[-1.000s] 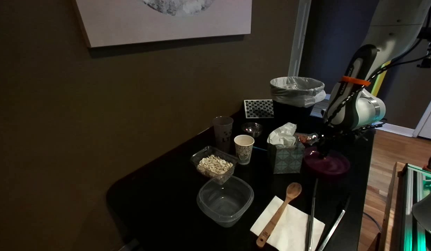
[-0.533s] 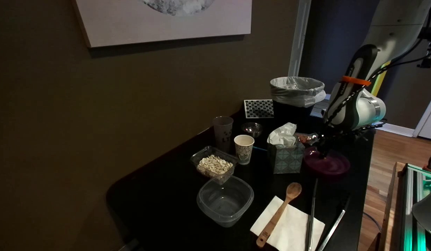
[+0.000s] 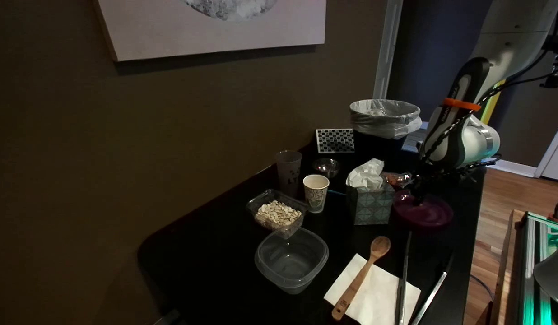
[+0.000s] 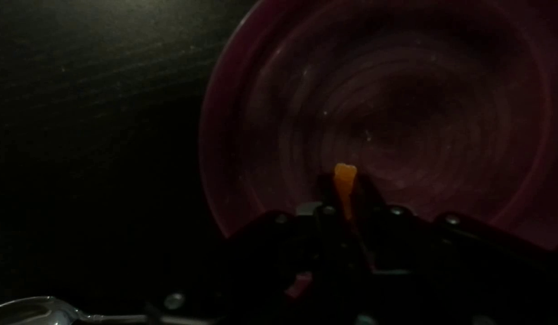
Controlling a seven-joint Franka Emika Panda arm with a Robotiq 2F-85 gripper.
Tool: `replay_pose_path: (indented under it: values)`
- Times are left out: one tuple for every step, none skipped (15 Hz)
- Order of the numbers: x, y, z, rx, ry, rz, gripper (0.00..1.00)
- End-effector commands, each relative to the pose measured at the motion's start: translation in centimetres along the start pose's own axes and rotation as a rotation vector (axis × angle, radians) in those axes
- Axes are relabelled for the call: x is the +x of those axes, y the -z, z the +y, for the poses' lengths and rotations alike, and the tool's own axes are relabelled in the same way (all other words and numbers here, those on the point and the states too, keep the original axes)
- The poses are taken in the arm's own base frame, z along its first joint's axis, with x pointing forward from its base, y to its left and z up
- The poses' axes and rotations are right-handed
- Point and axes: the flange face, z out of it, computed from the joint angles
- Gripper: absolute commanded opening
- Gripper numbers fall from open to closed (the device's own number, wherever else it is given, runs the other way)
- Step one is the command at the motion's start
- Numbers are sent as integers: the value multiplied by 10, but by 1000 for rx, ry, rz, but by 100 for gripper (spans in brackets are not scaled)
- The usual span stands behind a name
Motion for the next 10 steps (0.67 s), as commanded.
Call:
replay_pose_path:
  values:
    - [1,-3,1,5,-11,21,15]
    - [0,-2,1,5,-12,22,13]
    - [0,-2,2,6,-14,23,12]
    - [0,-1,3,6,-16,24,13]
    - [0,-1,3,6,-18,25,12]
    - [0,0,4,5,-20,26,14]
    - [-1,1,5,5,-23,28,13]
    - [-1,2,6,4,-25,31,11]
    - [-1,4,7,2,-27,34,12]
    - [-1,5,8,0,-28,36,11]
